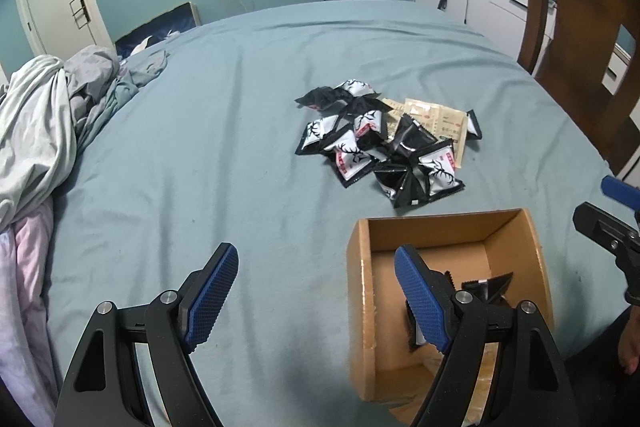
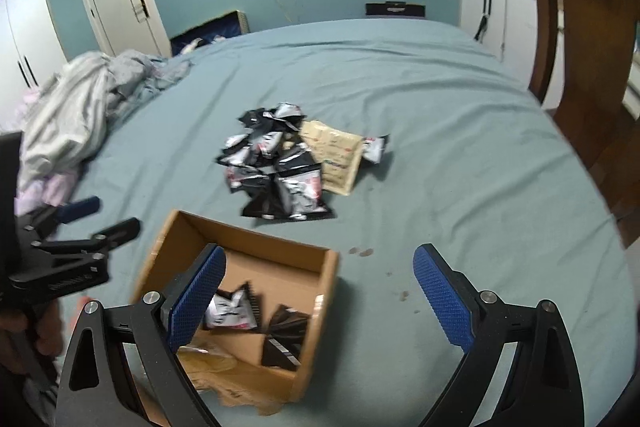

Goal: Organize snacks
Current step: 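Open the right gripper to drop the packets into the box, then grasp a white-and-black snack packet from the pile with the right gripper, then move the held packet over the box and release it with the right gripper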

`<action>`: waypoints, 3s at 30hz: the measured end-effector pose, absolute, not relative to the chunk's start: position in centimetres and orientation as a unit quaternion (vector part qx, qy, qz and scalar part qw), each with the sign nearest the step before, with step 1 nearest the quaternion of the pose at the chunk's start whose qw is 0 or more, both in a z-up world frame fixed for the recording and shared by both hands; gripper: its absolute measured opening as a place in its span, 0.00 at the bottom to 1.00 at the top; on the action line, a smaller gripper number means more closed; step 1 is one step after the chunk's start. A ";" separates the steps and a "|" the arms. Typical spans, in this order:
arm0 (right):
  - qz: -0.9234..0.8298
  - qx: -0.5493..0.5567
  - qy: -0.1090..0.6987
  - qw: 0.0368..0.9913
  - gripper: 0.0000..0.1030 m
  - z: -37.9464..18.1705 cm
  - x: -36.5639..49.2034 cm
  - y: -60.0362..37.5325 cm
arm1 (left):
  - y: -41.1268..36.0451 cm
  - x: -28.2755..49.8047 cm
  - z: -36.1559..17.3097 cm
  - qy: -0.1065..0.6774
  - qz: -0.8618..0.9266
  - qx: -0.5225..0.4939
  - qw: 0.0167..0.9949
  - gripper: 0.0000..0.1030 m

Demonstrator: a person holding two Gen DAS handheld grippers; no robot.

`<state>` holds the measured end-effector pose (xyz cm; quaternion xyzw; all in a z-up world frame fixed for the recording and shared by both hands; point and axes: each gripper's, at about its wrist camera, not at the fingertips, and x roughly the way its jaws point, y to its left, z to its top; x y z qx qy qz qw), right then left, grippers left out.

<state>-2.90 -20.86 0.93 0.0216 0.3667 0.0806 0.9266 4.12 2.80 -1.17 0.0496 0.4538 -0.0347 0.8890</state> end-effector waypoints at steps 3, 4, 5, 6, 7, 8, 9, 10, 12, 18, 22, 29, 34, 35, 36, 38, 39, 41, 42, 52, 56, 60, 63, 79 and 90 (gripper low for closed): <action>0.039 -0.022 0.354 0.934 0.92 1.2 -2.9 -20.1 | 2.8 4.3 -1.2 0.455 -0.035 0.046 0.889 0.79; 0.022 -0.028 0.349 0.937 0.92 1.3 -3.0 -20.0 | 2.8 4.4 -1.3 0.456 -0.036 0.044 0.888 0.79; 0.010 -0.030 0.347 0.937 0.92 1.3 -3.0 -20.0 | 2.8 4.5 -1.3 0.456 -0.036 0.042 0.888 0.79; 0.002 -0.031 0.348 0.937 0.92 1.2 -3.0 -19.8 | 2.8 4.5 -1.4 0.457 -0.036 0.038 0.888 0.79; -0.003 -0.031 0.351 0.936 0.92 1.0 -2.8 -19.7 | 2.8 4.7 -1.5 0.459 -0.036 0.033 0.887 0.79; -0.004 -0.028 0.358 0.933 0.92 0.8 -2.5 -19.6 | 2.7 4.8 -1.5 0.460 -0.037 0.032 0.887 0.79; -0.002 -0.022 0.367 0.930 0.92 0.6 -2.1 -19.6 | 2.7 4.9 -1.6 0.461 -0.036 0.031 0.886 0.79; 0.001 -0.017 0.374 0.927 0.92 0.5 -1.6 -19.7 | 2.6 5.0 -1.6 0.460 -0.036 0.033 0.886 0.79; 0.008 -0.006 0.391 0.920 0.92 0.1 -0.6 -19.8 | 2.5 5.2 -1.7 0.459 -0.034 0.035 0.887 0.79; 0.021 0.030 0.416 0.908 0.92 -0.5 3.1 -20.9 | 3.1 6.1 -1.8 0.462 -0.029 0.030 0.886 0.79; 0.024 0.054 0.429 0.901 0.92 -1.1 6.3 -22.7 | 3.7 6.7 -2.0 0.468 -0.027 0.014 0.883 0.79; 0.055 0.074 0.472 0.877 0.92 -3.2 12.2 -23.2 | 3.9 7.5 -2.4 0.475 -0.033 0.023 0.879 0.79; 0.095 0.054 0.506 0.856 0.92 -5.5 15.9 -21.2 | 4.1 8.0 -2.7 0.481 -0.040 0.024 0.875 0.79; 0.102 0.047 0.510 0.853 0.92 -5.9 16.3 -20.7 | 4.1 8.0 -2.7 0.482 -0.042 0.024 0.875 0.79; 0.110 0.038 0.514 0.850 0.92 -6.3 16.8 -20.2 | 4.1 8.1 -2.8 0.482 -0.043 0.024 0.875 0.79; 0.128 0.011 0.520 0.845 0.92 -7.0 17.6 -18.9 | 4.1 8.3 -2.9 0.483 -0.046 0.024 0.874 0.79; 0.133 -0.003 0.521 0.843 0.92 -7.3 17.9 -18.2 | 4.2 8.4 -3.1 0.483 -0.047 0.026 0.874 0.79; 0.145 -0.027 0.523 0.840 0.92 -7.6 18.5 -17.2 | 4.1 8.8 -3.5 0.483 -0.047 0.031 0.874 0.79; 0.151 -0.034 0.524 0.838 0.92 -7.9 18.8 -16.8 | 4.1 9.1 -3.7 0.483 -0.048 0.033 0.873 0.79; 0.156 -0.064 0.546 0.821 0.35 -9.1 20.5 -17.0 | 3.7 10.8 -4.3 0.481 -0.052 0.062 0.873 0.80; 0.154 -0.038 0.531 0.832 0.35 -7.3 19.9 -18.5 | 4.4 12.1 -3.9 0.484 -0.054 0.037 0.873 0.82; 0.146 0.000 0.508 0.849 0.35 -4.3 17.5 -20.6 | 4.5 14.1 -4.3 0.499 -0.065 0.021 0.864 0.83; 0.134 0.013 0.488 0.862 0.35 -2.3 14.6 -22.0 | 3.7 16.0 -5.2 0.503 -0.072 0.027 0.861 0.83; 0.068 0.059 0.432 0.897 0.35 -1.8 0.5 -23.1 | -1.3 24.0 -11.8 0.538 -0.121 0.083 0.830 0.31; 0.043 0.026 0.440 0.897 0.35 -2.7 2.2 -21.5 | -0.7 19.7 -5.9 0.489 -0.078 0.094 0.864 0.28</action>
